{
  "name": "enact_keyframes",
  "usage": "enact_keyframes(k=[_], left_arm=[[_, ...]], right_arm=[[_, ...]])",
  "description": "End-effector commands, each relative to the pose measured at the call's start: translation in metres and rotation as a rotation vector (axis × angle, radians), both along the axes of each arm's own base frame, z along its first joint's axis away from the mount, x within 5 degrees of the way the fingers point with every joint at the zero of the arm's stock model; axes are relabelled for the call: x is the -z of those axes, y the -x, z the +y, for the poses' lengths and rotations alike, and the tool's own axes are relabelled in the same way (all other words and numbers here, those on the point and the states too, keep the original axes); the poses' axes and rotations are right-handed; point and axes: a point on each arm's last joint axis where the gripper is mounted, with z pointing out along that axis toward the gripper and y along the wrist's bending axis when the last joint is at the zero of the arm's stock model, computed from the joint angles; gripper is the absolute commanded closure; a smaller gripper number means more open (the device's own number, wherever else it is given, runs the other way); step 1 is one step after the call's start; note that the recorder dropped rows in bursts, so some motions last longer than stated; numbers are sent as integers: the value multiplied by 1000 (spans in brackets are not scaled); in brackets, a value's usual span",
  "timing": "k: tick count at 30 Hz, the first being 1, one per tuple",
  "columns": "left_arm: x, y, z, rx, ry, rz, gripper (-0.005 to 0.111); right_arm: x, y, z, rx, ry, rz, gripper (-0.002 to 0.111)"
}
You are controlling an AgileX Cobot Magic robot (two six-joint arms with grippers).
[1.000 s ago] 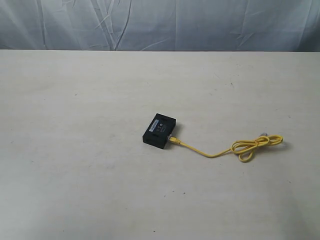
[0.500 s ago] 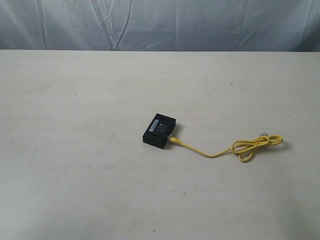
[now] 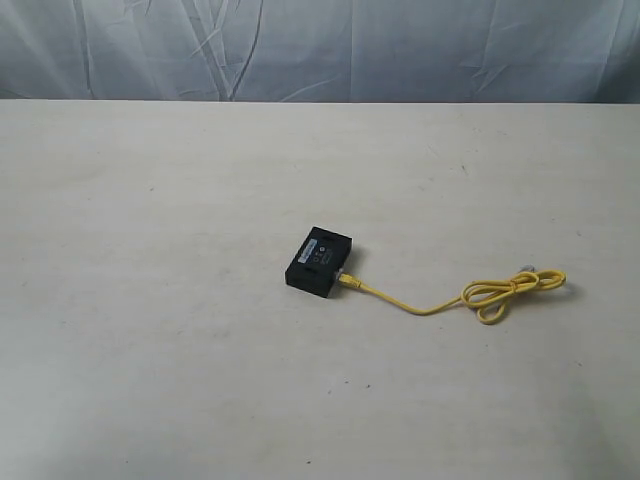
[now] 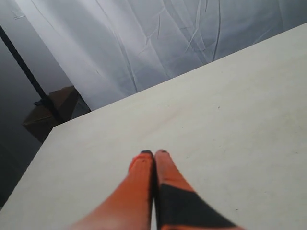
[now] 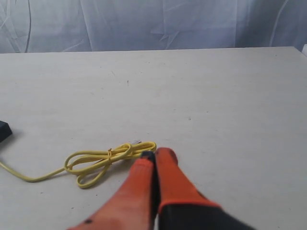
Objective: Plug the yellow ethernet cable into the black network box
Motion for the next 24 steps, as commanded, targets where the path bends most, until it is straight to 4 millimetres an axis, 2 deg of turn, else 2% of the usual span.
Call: enact_keyframes(k=[1, 14, 24], left_arm=[[1, 0, 0, -1, 33, -2, 107], [1, 0, 1, -69, 366, 4, 107], [1, 0, 1, -76, 416, 4, 107]], right_arm=[[-1, 0, 0, 5, -1, -17, 108], [-1, 0, 0, 5, -1, -17, 108], [-1, 0, 0, 5, -1, -17, 108]])
